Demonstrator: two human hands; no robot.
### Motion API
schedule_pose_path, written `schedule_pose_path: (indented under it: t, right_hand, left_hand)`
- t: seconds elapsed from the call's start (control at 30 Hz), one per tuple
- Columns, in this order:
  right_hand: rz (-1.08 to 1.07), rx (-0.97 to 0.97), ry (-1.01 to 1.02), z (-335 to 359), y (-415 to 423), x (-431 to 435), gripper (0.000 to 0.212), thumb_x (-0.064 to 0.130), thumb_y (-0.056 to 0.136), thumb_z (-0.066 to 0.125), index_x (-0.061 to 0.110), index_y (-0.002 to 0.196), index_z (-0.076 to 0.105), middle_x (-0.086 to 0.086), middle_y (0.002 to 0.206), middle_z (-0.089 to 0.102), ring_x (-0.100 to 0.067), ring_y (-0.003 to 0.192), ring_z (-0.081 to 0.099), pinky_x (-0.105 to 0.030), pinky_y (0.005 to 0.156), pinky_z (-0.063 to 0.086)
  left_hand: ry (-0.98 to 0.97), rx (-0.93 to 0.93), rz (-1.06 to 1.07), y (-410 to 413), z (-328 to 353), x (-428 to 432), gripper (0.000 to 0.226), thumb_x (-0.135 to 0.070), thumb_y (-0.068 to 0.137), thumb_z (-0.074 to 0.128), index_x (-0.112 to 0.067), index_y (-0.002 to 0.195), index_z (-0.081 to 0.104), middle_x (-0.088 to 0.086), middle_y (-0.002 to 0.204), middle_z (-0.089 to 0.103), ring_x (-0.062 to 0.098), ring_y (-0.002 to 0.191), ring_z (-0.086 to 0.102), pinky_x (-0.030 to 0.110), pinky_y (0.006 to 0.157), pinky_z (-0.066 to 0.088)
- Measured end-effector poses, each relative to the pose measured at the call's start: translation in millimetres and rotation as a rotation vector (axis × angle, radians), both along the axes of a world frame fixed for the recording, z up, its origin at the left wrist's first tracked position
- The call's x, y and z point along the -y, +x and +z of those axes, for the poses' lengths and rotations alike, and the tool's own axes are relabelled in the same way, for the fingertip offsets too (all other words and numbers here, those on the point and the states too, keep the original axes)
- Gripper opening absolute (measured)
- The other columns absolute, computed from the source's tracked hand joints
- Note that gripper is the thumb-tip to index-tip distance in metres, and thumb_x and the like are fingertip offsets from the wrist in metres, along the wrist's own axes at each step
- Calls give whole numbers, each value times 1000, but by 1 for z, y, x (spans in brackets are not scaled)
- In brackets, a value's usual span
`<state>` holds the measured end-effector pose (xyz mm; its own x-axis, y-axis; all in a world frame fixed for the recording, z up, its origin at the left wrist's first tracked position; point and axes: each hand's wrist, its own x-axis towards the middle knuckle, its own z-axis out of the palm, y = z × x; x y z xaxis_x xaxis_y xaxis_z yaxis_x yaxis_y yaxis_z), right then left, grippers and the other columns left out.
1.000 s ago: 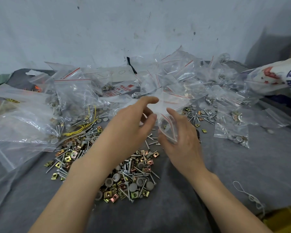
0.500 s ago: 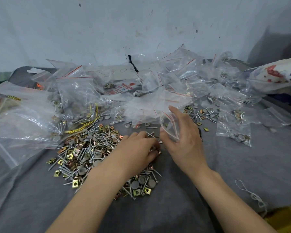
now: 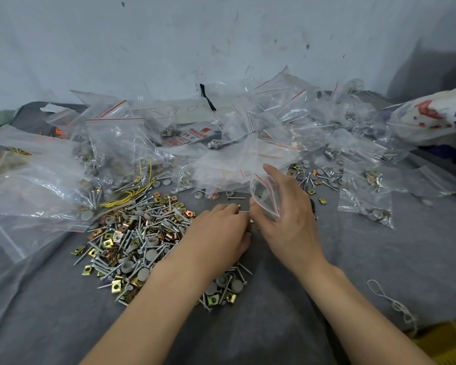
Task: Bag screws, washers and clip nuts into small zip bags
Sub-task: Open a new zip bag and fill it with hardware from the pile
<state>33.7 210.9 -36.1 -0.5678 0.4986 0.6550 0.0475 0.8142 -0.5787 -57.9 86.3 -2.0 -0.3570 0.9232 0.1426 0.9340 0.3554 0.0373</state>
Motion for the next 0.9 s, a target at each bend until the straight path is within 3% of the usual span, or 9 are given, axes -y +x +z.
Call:
schedule_pose_path:
  t: [0.27, 0.4, 0.53, 0.7, 0.9]
  right_hand:
    - [6, -19, -9, 0, 0, 0, 60, 40, 88, 58, 22, 144, 47, 6, 126, 58, -15, 120, 54, -40, 106, 40]
    - [8, -19, -2, -1, 0, 0, 59, 41, 89, 58, 22, 144, 45, 8, 126, 56, -14, 120, 53, -42, 105, 42]
    - [6, -25, 3, -1, 0, 0, 58, 42, 90, 57, 24, 143, 44, 10, 124, 55, -14, 119, 53, -43, 104, 43]
    - [6, -15, 15, -2, 0, -2, 58, 42, 90, 57, 24, 144, 43, 7, 125, 56, -16, 120, 55, -41, 105, 41]
    - [1, -18, 26, -4, -1, -3, 59, 43, 90, 58, 25, 144, 43, 8, 125, 56, -16, 120, 55, -38, 103, 42]
  left_hand:
    - [68, -30, 30, -5, -8, -6, 30, -37, 106, 30, -19, 109, 54, 0, 108, 59, 23, 104, 55, 35, 83, 41]
    - [322, 492, 94, -14, 0, 0, 22, -29, 105, 42, -19, 103, 62, -8, 86, 69, 14, 86, 66, 35, 80, 51]
    - [567, 800, 97, -19, 10, 5, 18, -16, 102, 49, -19, 97, 66, -12, 72, 69, -3, 70, 63, 13, 68, 47]
    - [621, 1082, 97, -14, 13, 9, 18, -11, 101, 51, -15, 104, 68, -3, 85, 74, 3, 73, 64, 14, 65, 50]
    - [698, 1237, 125, -13, 17, 10, 22, -4, 98, 54, -20, 102, 69, -2, 90, 75, 5, 75, 64, 16, 65, 51]
